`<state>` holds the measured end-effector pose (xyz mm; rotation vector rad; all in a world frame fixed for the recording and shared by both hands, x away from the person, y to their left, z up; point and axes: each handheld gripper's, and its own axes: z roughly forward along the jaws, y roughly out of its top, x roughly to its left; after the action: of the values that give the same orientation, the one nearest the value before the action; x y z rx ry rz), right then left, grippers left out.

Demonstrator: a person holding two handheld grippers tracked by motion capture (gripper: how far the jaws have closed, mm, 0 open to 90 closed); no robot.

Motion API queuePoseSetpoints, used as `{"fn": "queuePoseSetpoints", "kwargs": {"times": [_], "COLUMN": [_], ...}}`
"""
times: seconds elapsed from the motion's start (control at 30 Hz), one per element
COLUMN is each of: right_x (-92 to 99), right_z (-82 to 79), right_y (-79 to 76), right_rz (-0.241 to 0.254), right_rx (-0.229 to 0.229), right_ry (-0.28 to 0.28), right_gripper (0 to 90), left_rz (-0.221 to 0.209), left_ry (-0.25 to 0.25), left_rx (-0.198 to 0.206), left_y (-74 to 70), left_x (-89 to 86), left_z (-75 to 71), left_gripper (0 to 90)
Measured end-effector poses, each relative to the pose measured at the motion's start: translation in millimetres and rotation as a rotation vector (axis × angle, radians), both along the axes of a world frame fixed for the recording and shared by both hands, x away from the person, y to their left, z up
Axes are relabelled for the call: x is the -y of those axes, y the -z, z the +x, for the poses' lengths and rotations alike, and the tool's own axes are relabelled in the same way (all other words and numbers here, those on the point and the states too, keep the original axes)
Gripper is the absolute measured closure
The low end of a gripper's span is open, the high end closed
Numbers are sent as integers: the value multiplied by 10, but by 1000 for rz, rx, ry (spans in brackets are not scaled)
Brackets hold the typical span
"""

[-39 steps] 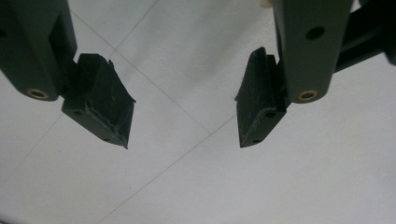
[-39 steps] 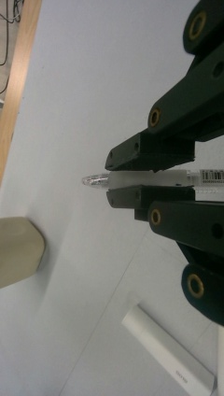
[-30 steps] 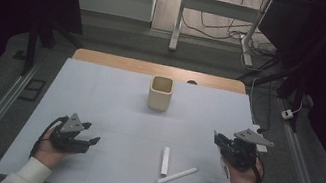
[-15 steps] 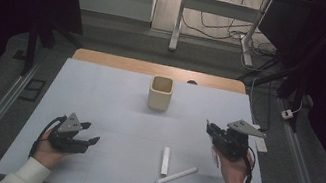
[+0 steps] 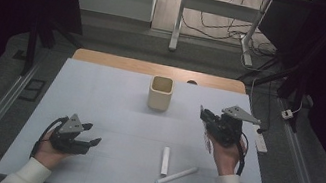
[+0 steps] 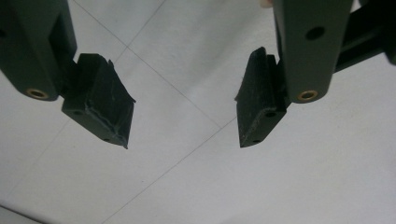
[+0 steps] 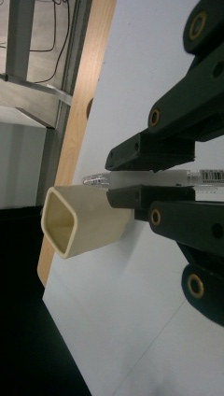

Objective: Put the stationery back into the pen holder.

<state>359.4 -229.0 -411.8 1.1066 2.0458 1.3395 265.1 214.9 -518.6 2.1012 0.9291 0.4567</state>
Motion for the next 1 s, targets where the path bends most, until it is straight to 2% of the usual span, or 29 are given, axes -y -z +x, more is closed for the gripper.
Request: {"fn": "queuePoseSetpoints", "kwargs": {"times": [0.5, 1.0], "right_x": [-133, -355], "right_z": [131, 267], "right_y": [-100, -215], "right_rz": [52, 64], "right_rx": [29, 68], "right_ry": [1, -15], "right_gripper": [805, 805], "left_rz": [-1, -6], "left_ry": [-1, -1], "left_rx": [-1, -3], "left_y": [1, 4], "left_x": [3, -5], "left_z": [2, 5], "left_gripper": [366, 366]}}
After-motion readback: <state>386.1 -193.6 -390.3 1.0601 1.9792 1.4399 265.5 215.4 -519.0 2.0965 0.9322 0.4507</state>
